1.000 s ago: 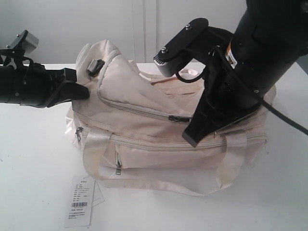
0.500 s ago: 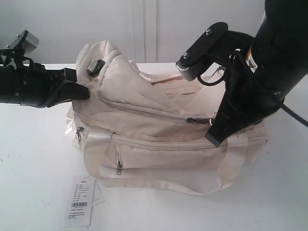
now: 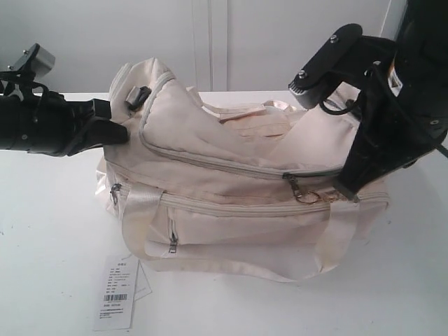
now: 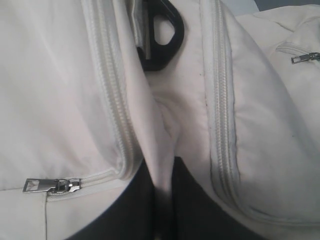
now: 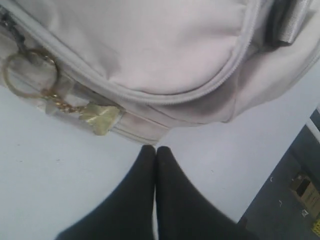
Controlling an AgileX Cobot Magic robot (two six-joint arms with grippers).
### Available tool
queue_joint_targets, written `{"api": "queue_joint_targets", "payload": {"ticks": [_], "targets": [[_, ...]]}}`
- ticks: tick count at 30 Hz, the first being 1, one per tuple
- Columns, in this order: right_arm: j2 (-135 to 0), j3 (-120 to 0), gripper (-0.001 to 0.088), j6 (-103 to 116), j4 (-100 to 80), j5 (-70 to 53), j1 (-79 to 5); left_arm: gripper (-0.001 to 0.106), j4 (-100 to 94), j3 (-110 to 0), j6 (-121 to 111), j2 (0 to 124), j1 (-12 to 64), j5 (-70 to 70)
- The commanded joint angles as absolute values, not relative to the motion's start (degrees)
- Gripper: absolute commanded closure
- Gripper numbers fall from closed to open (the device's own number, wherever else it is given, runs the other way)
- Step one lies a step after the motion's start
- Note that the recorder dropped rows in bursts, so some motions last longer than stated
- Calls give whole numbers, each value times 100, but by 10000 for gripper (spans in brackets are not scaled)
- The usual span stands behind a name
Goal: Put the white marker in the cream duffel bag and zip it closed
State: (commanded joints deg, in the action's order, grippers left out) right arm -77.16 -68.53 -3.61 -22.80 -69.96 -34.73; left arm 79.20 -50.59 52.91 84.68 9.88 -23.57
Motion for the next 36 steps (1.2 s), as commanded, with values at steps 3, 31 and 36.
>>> {"api": "queue_joint_targets", "payload": {"ticks": [3, 31, 36], "targets": [[-7716, -6853, 868, -344, -2195, -6996, -3464, 1053, 7920, -5059, 5291, 8468, 988, -2357], [-7916, -6853, 230, 36, 263, -6114, -3464, 1053, 7962, -5059, 5291, 8468, 988, -2394], [-8172, -6853, 285, 382, -35, -5973, -3464, 1053, 7962, -5059, 5291, 8468, 988, -2394]]}}
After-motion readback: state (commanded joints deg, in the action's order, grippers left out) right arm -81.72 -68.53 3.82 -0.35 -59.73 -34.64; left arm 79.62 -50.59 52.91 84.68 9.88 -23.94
